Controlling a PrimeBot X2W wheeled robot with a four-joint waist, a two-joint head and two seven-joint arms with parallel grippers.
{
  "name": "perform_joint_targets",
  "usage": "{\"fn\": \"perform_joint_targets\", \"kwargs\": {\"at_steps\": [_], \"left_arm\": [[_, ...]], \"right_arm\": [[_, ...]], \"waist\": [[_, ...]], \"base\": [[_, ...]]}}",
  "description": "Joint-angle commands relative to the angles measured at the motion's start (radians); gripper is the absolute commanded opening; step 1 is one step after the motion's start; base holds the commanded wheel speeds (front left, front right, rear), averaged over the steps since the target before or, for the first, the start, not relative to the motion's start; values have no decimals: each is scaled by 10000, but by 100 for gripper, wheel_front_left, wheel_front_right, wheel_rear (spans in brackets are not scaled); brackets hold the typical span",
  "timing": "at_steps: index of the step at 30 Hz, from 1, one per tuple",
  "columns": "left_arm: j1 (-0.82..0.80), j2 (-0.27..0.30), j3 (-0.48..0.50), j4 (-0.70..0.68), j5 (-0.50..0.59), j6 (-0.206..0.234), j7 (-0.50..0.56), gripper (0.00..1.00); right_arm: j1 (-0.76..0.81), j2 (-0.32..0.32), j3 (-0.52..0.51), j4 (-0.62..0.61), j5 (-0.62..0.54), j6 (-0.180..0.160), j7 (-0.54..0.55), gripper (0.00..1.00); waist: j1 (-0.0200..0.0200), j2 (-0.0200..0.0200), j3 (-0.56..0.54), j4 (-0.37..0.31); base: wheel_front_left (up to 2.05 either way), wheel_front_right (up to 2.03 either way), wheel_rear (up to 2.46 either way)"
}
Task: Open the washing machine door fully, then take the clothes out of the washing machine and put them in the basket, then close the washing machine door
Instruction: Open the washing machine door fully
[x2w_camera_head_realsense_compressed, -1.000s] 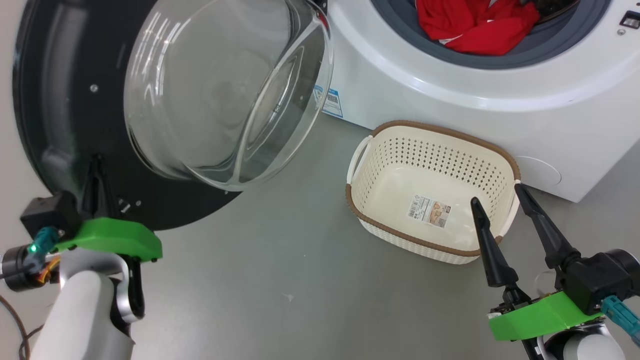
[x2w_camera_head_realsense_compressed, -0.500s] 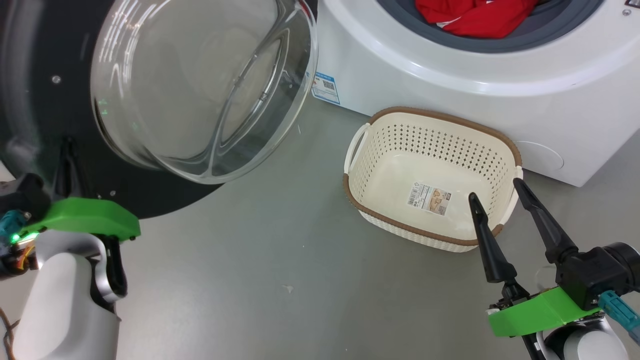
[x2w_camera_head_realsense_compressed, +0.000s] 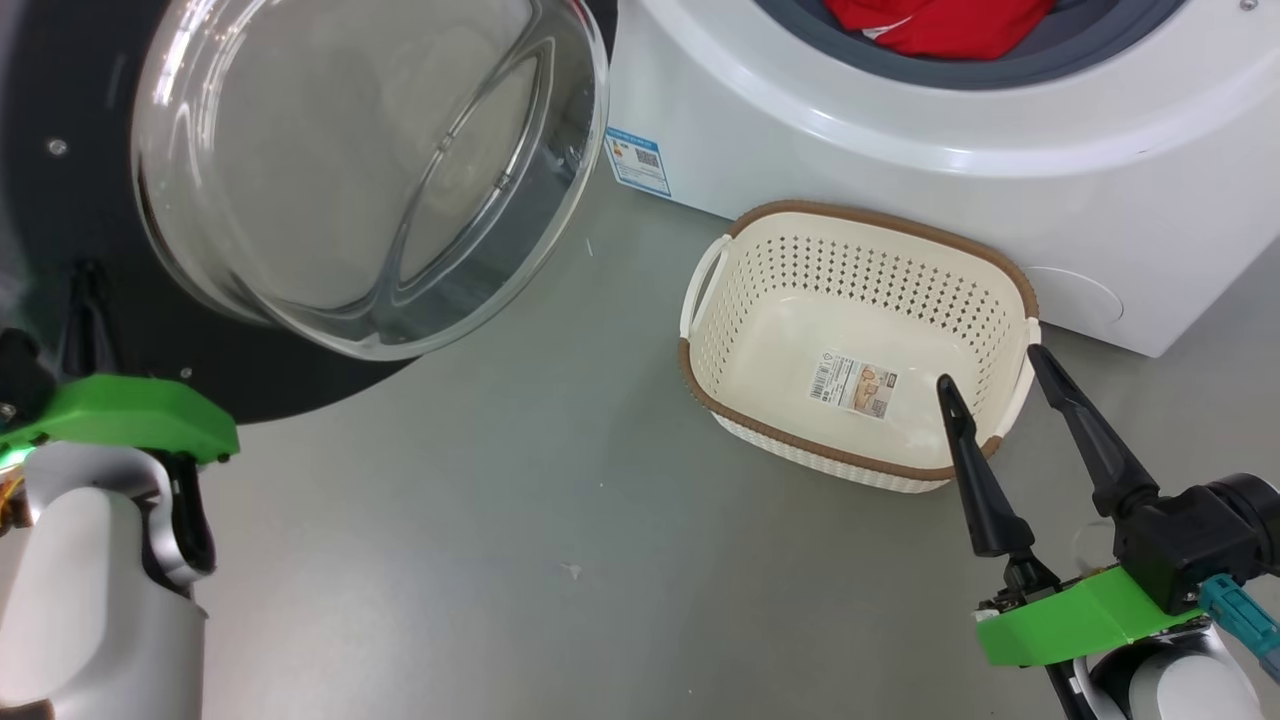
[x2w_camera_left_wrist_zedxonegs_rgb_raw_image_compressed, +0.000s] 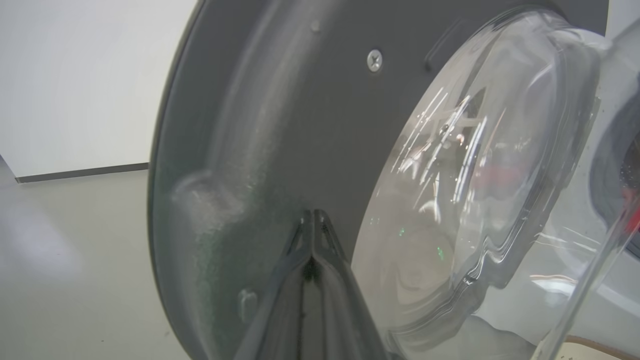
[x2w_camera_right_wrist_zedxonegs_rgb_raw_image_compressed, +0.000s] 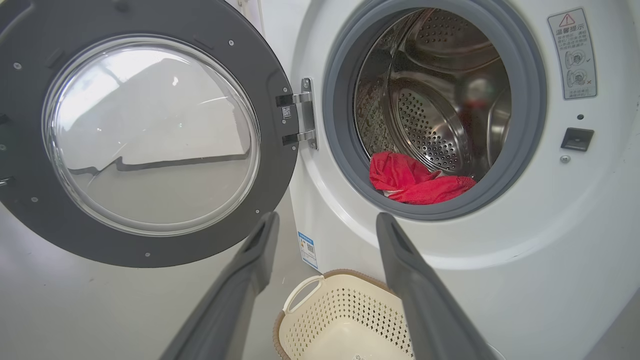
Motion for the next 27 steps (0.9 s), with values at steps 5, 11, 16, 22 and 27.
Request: {"fn": "perform_joint_targets", "kwargs": {"at_steps": [5, 11, 16, 22, 27], "left_arm": [[-408, 693, 682, 56, 236, -198, -78, 0], [-496, 574, 926, 170, 400, -386, -78, 0], [-434, 389, 1072, 126, 477, -517, -78, 0], [-200, 117, 1373, -377, 655, -557, -78, 0], [225, -155, 1515, -1065, 853, -643, -78, 0]], "right_arm": [[-366, 34, 322, -281, -67, 62, 14, 100], [-382, 34, 294, -274, -70, 62, 3, 100], [-370, 34, 287, -244, -38, 62, -17, 100], [-391, 34, 268, -130, 38, 62, -113, 100], [-347, 34, 231, 39, 199, 62, -285, 100]], "waist": [[0, 0, 40, -62], [0, 0, 82, -55], [0, 0, 64, -33], [0, 0, -43, -73], [0, 0, -286, -193]], "base": [[0, 0, 0], [0, 0, 0], [0, 0, 0], [0, 0, 0], [0, 0, 0]]}}
